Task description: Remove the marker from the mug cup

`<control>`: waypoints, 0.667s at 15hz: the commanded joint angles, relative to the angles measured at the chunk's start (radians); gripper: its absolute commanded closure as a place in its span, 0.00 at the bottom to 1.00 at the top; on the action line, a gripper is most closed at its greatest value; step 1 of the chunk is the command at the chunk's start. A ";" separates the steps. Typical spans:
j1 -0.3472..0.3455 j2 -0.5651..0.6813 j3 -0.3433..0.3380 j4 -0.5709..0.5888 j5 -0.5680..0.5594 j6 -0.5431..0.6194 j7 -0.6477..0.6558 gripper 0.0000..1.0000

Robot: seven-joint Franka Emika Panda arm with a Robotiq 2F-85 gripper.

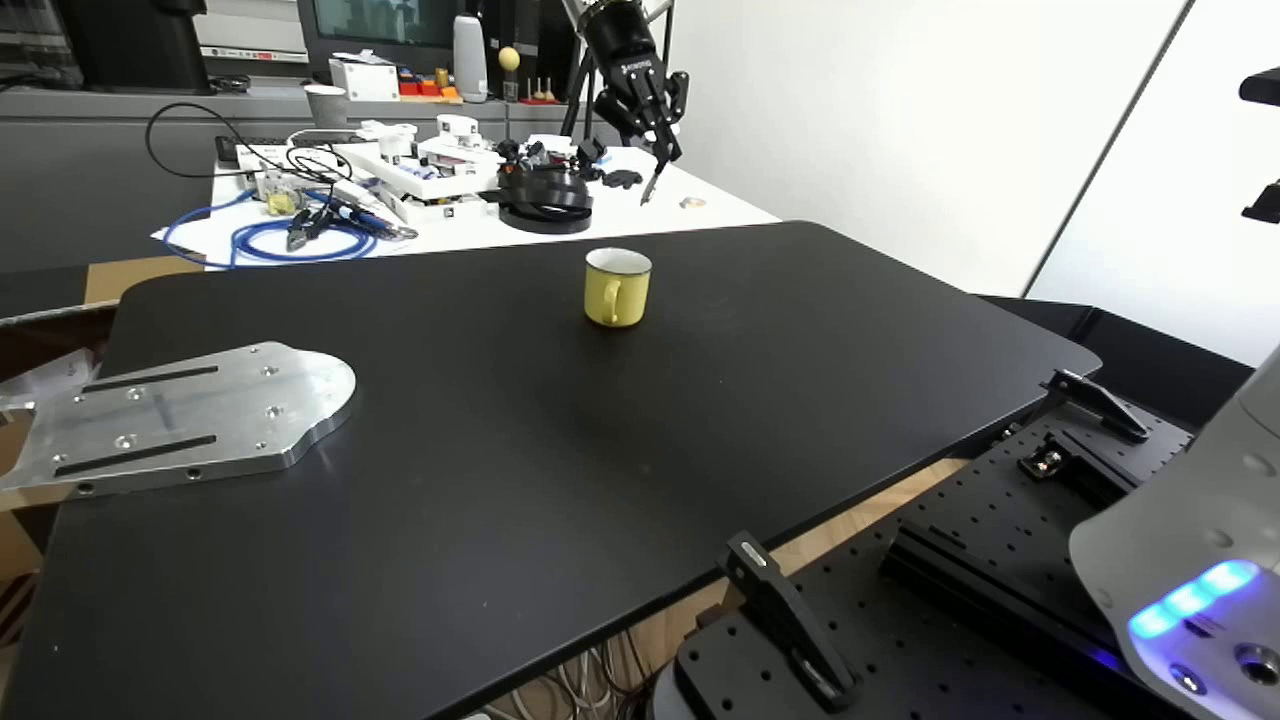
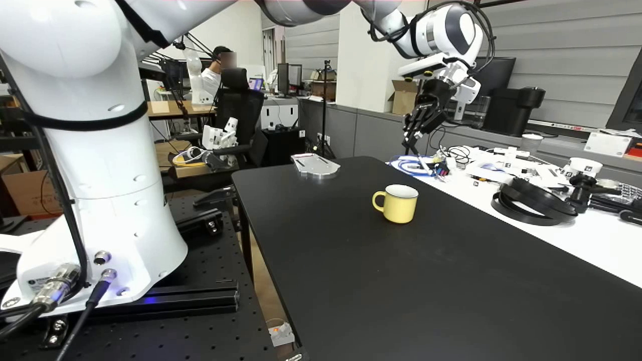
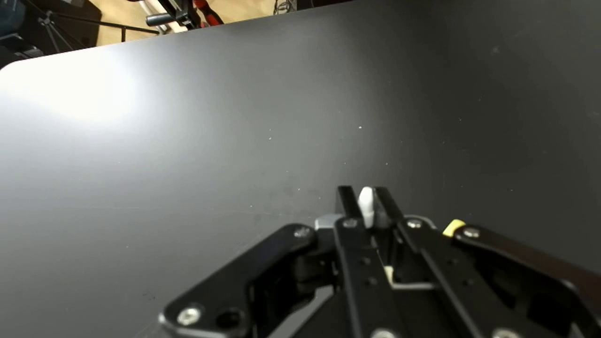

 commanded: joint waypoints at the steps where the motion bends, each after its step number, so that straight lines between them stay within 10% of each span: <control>1: -0.018 -0.007 -0.017 0.006 0.003 0.021 0.019 0.97; 10: 0.131 0.003 -0.009 -0.034 -0.071 0.276 0.008 0.97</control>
